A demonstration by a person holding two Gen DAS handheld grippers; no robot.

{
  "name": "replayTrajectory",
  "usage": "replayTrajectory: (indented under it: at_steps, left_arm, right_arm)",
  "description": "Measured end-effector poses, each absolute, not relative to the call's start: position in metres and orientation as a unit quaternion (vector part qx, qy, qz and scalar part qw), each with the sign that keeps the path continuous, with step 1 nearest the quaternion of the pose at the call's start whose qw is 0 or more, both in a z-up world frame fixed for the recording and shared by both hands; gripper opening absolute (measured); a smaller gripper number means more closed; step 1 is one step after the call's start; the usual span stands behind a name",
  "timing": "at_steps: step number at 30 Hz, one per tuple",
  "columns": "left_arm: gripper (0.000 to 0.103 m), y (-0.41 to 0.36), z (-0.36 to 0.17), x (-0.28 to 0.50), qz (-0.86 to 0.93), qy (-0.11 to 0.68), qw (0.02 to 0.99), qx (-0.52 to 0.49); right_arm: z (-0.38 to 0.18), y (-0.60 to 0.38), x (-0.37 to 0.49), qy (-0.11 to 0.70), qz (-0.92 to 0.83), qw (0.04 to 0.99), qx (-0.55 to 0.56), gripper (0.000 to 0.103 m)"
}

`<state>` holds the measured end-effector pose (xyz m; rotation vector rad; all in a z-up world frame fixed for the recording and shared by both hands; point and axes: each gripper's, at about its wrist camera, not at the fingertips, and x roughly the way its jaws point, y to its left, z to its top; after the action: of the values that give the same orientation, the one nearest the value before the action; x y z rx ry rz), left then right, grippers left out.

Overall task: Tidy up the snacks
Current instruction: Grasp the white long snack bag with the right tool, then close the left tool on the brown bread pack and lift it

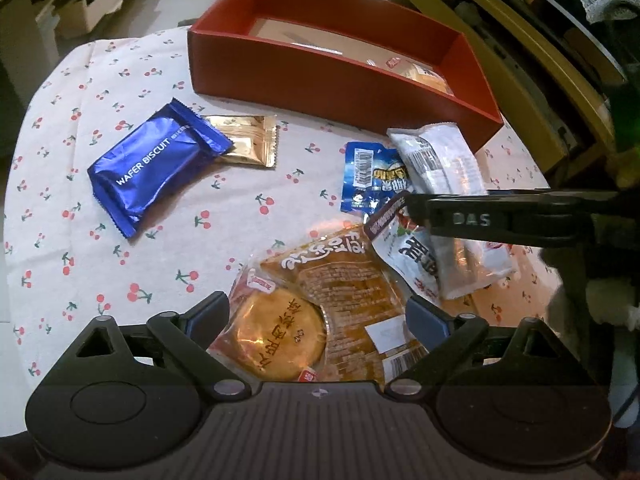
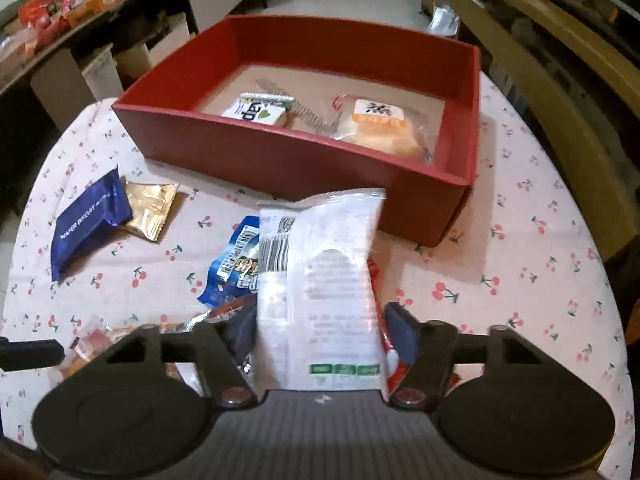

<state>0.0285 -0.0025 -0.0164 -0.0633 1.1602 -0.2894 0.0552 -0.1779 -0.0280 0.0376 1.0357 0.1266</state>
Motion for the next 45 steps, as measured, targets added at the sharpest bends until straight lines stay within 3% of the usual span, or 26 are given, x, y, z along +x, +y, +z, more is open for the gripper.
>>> replayTrajectory:
  at_steps: [1, 6, 25, 32, 34, 35, 39, 40, 41, 42, 45]
  left_arm:
    - [0.097, -0.004, -0.016, 0.028, -0.137, 0.546, 0.826, -0.028]
    - [0.097, -0.016, -0.011, 0.022, -0.137, 0.54, 0.83, -0.011]
    - [0.09, -0.054, -0.028, 0.01, -0.108, 0.559, 0.821, 0.053]
    - [0.069, -0.047, -0.02, -0.001, -0.111, 0.568, 0.814, 0.054]
    - [0.051, -0.045, -0.018, -0.007, -0.104, 0.567, 0.814, 0.071]
    - [0.05, -0.043, -0.018, -0.01, -0.106, 0.569, 0.812, 0.072]
    - [0.06, -0.041, -0.015, -0.015, -0.094, 0.56, 0.819, 0.08]
    - [0.068, -0.044, -0.014, -0.015, -0.095, 0.556, 0.821, 0.083]
    - [0.086, -0.048, -0.014, -0.015, -0.102, 0.554, 0.822, 0.087]
    - [0.092, -0.052, -0.015, -0.014, -0.108, 0.549, 0.823, 0.096]
    - [0.092, -0.065, -0.028, -0.006, -0.116, 0.547, 0.82, 0.125]
  right_arm:
    - [-0.026, -0.181, 0.052, 0.49, 0.058, 0.869, 0.021, 0.061]
    - [-0.019, -0.193, 0.042, 0.483, 0.063, 0.873, 0.021, 0.054]
    - [0.008, -0.209, 0.02, 0.45, 0.091, 0.887, 0.056, 0.053]
    - [0.019, -0.205, 0.005, 0.435, 0.106, 0.893, 0.053, 0.053]
    - [0.024, -0.205, -0.002, 0.429, 0.108, 0.895, 0.053, 0.053]
    - [0.027, -0.205, -0.005, 0.426, 0.109, 0.896, 0.052, 0.053]
    - [0.039, -0.207, -0.017, 0.415, 0.112, 0.901, 0.055, 0.053]
    - [0.044, -0.208, -0.021, 0.411, 0.111, 0.903, 0.057, 0.053]
    - [0.047, -0.21, -0.023, 0.407, 0.109, 0.905, 0.06, 0.053]
    - [0.049, -0.212, -0.024, 0.404, 0.107, 0.906, 0.064, 0.053]
    - [0.048, -0.216, -0.019, 0.407, 0.097, 0.905, 0.078, 0.053]
